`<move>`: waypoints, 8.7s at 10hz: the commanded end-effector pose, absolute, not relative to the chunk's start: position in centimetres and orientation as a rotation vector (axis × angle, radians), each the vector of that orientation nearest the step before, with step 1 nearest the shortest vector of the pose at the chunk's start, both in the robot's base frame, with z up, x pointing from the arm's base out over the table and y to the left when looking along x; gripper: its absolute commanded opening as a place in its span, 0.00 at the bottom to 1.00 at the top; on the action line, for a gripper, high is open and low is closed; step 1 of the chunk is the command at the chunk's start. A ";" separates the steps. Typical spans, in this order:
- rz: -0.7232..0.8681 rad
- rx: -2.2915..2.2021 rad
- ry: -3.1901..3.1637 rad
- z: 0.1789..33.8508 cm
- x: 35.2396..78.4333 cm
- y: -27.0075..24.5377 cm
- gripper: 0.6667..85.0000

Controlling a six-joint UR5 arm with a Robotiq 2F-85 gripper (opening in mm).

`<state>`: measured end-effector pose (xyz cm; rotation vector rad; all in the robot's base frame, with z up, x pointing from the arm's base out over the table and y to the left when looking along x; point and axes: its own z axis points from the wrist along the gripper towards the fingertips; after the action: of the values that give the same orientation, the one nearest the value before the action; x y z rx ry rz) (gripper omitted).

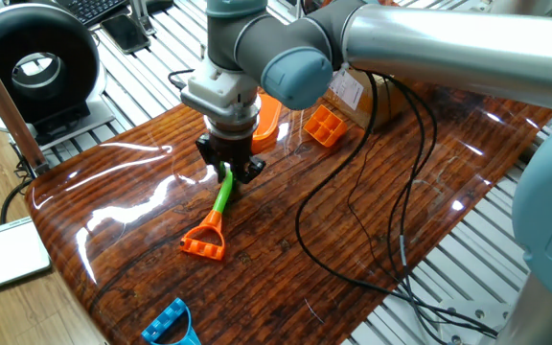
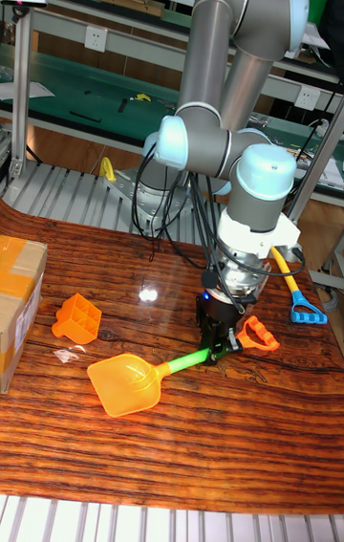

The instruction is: Use a shovel to scoop up an object

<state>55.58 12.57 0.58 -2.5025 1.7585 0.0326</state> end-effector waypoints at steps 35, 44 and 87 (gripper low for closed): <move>0.201 -2.037 2.100 6.8 57.1 20.8 0.01; 0.224 -1.973 2.051 6.8 56.1 19.0 0.01; 0.182 -1.944 2.140 6.4 55.0 13.3 0.01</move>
<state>55.05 13.85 6.40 -1.9559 2.1059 0.1923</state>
